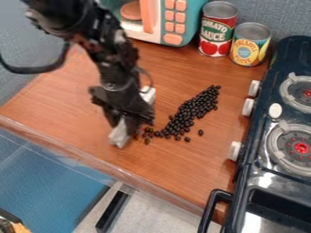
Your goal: Sweep into pile
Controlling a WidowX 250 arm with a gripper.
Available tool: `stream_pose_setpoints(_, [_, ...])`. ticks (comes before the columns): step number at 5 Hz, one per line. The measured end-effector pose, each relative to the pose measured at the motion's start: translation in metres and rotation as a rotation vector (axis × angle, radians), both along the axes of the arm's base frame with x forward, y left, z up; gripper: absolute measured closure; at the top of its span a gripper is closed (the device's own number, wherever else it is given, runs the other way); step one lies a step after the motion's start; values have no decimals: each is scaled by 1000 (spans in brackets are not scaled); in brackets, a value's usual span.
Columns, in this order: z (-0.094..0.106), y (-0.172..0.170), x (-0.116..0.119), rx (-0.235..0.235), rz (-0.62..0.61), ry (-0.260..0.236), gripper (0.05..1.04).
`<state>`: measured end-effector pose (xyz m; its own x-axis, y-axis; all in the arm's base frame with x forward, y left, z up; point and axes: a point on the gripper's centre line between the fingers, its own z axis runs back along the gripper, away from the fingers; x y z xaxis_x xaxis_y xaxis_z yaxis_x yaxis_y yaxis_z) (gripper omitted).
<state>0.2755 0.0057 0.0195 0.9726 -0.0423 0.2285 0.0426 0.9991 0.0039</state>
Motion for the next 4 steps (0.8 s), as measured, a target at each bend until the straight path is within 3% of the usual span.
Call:
stream_pose_setpoints(2, [1, -24, -1, -50, 42, 7, 732])
stream_pose_setpoints(4, [2, -28, 12, -68, 151, -4, 732])
